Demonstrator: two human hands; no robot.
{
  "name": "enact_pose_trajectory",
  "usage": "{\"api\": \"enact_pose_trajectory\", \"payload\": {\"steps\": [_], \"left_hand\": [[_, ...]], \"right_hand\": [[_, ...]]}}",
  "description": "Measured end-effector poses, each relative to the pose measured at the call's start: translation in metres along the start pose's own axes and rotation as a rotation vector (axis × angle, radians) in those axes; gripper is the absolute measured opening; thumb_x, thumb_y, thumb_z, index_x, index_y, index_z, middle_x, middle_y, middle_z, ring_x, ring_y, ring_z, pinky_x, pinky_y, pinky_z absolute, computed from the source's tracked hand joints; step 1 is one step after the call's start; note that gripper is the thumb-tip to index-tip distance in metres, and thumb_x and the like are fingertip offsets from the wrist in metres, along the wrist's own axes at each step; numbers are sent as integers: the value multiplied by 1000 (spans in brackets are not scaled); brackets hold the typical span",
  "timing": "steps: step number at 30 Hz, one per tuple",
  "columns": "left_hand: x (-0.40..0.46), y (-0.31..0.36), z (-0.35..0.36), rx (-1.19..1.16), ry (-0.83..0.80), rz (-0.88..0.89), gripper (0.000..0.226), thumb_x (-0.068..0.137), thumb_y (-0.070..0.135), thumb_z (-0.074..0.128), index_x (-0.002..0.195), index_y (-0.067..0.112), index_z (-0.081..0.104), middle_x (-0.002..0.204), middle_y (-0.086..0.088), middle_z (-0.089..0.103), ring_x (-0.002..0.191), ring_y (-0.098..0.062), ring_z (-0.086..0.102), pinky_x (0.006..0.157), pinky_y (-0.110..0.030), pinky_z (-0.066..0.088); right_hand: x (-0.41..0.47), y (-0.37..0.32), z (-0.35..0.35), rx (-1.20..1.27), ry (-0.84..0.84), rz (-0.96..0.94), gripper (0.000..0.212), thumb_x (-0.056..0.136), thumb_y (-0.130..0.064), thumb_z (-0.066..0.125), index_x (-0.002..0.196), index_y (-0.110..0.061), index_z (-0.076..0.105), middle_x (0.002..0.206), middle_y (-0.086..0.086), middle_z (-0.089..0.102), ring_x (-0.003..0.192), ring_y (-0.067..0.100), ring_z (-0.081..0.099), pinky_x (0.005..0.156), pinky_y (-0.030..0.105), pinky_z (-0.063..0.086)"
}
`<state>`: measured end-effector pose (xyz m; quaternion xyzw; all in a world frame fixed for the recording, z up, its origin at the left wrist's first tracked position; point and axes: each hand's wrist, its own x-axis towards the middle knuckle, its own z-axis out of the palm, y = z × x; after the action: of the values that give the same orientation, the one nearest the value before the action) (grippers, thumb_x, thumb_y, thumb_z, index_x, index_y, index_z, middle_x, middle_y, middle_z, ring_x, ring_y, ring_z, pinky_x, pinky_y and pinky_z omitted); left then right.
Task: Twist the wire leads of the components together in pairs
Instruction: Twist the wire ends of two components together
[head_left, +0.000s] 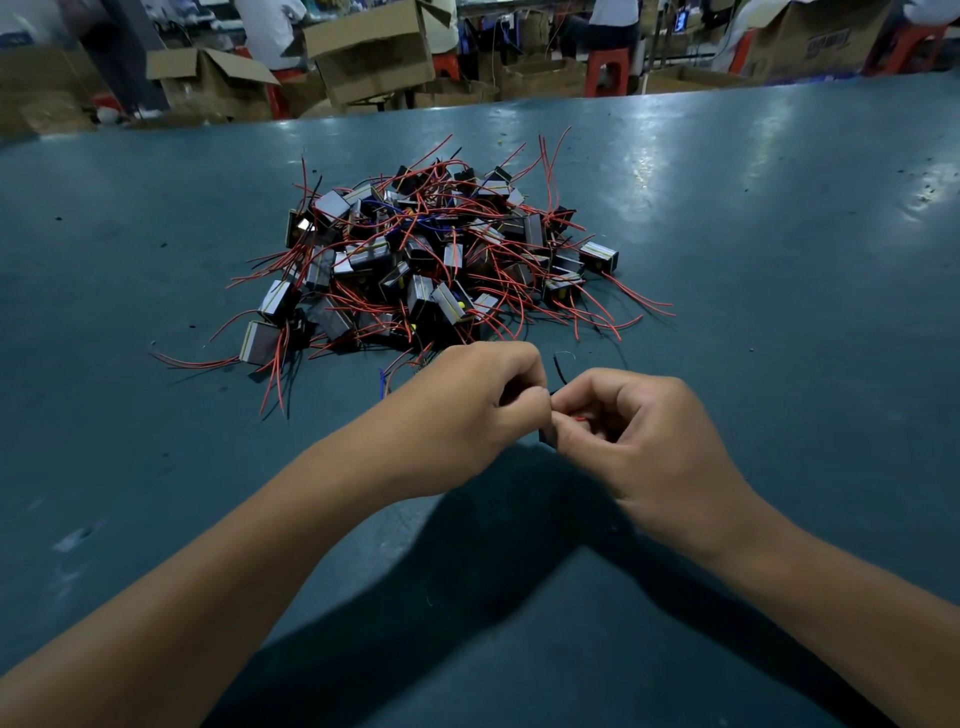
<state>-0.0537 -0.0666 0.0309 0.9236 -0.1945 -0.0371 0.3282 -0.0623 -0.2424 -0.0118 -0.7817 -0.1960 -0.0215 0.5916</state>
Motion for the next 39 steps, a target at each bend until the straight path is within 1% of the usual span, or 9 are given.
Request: {"api": "enact_pose_trajectory", "payload": {"steps": [4,8,12,15,18,22,29,33,39], "left_hand": [[6,2,-4,-16,-76,-124,27,91,19,56,64,22,54,53,8,43,47,-6,34,48,-27,30],[6,3,-5,-55,-80,-188,33,90,20,59,58,15,52,50,5,36,43,-10,27,43,-25,23],[-5,-4,-15,-84,-63,-25,26,93,32,64,74,15,66,54,4,50,48,-3,38,43,-24,32],[-10,-15,-32,-42,-68,157,13,91,34,66,88,24,73,76,10,66,65,-2,57,57,-20,44],[-7,-26,-32,-6,43,330,15,88,26,74,101,18,74,97,8,66,82,-18,62,71,-35,51],[-3,-31,-19,11,84,499,9,87,17,76,94,11,77,99,-1,67,92,-22,65,78,-41,52],[-3,-34,-20,87,107,597,11,85,17,77,94,11,78,98,0,70,93,-15,62,80,-33,50],[-3,-32,-18,141,136,632,10,86,18,76,91,9,77,95,0,70,89,-15,59,79,-30,48],[-3,-31,-16,163,117,628,10,89,18,72,90,10,76,94,2,68,86,-14,55,77,-30,47]], "right_hand": [[-1,3,1,-32,-24,-20,10,85,-8,73,77,-14,71,57,-8,50,53,7,38,49,21,33],[-1,3,2,-75,-21,-51,13,85,-6,72,76,-15,70,55,-12,48,51,3,37,49,16,32],[0,2,-1,-85,-9,-56,12,85,-9,72,76,-16,70,55,-10,50,50,3,39,48,16,33],[2,1,-3,-62,-43,-61,14,86,-11,74,74,-16,68,54,-10,48,51,3,38,49,16,33],[2,2,-5,-15,-93,-70,14,87,-12,73,75,-17,67,55,-11,47,54,5,39,51,18,34],[1,0,-6,-10,-141,-104,7,84,-18,69,77,-17,67,58,-9,49,55,4,41,53,17,36],[1,1,-9,35,-184,-98,11,87,-7,71,79,-12,67,59,-2,51,56,7,42,53,22,36],[1,-1,-8,13,-187,-113,7,84,-16,70,78,-15,67,60,8,52,56,6,43,53,24,37],[1,-2,-10,-18,-179,-138,7,83,-18,69,77,-21,67,65,8,59,56,7,46,55,28,41]]}}
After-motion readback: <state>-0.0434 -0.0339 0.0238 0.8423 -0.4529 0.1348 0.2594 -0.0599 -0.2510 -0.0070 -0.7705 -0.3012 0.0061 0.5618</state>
